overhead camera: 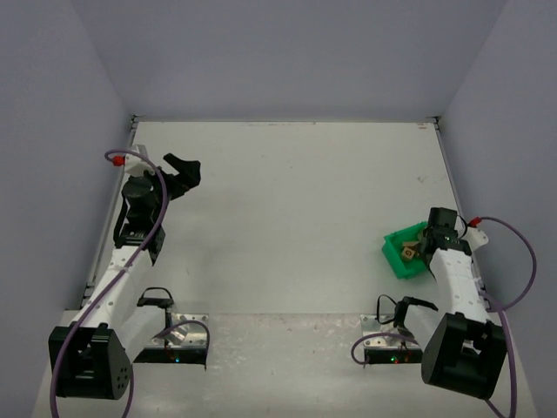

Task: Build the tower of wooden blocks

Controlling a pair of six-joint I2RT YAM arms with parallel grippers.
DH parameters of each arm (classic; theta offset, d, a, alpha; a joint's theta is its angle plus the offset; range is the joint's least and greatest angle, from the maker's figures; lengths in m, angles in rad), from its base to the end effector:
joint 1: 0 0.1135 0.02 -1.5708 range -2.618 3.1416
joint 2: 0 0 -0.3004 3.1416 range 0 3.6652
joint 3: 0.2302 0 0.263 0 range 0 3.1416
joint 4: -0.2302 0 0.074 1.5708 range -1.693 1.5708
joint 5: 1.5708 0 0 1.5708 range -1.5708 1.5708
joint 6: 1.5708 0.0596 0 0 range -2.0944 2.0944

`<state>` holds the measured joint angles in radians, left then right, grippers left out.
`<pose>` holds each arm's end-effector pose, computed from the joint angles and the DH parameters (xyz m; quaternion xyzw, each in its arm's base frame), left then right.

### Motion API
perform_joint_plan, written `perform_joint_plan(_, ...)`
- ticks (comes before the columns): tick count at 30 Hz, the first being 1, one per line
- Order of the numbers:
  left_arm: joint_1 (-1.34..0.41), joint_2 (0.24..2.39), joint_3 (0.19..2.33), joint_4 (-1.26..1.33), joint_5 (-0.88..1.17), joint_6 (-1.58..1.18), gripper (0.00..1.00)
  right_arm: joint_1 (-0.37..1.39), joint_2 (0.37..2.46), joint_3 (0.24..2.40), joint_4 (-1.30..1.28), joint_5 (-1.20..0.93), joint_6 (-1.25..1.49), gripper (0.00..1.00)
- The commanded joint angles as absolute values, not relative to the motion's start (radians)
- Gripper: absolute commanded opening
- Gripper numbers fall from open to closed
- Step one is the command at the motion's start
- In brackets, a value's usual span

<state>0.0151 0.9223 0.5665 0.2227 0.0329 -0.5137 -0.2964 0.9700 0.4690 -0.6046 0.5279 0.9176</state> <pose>0.2319 0.0015 0.3022 -0.1862 0.7291 -0.1744 0.6350 0.1442 -0.0754 0.1788 0.5852 0.7373 -0.1737 0.2895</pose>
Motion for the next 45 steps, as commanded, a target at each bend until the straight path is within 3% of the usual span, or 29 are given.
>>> perform_joint_plan(1,0.023,0.926,0.624,0.241,0.005,-0.518,1.00,-0.304,0.977,0.443,-0.453,0.521,0.902,0.55)
perform_joint_plan(12,0.023,0.934,0.626,0.241,0.005,-0.522,1.00,-0.305,1.051,0.464,-0.431,0.524,0.818,0.03)
perform_joint_plan(21,0.023,0.907,0.634,0.200,-0.061,-0.520,1.00,-0.270,1.042,0.513,-0.390,0.416,0.667,0.00)
perform_joint_plan(30,0.023,0.889,0.654,0.139,-0.094,-0.519,1.00,0.141,1.077,0.634,-0.199,0.678,0.377,0.00)
perform_joint_plan(35,0.023,0.875,0.660,0.103,-0.105,-0.525,1.00,0.273,1.184,0.733,-0.088,0.782,0.225,0.00)
perform_joint_plan(39,0.023,0.873,0.661,0.080,-0.098,-0.534,1.00,0.368,1.282,0.773,0.090,0.845,0.042,0.00)
perform_joint_plan(45,0.023,0.860,0.663,0.028,-0.082,-0.545,1.00,0.530,1.482,0.818,0.464,0.953,-0.502,0.00)
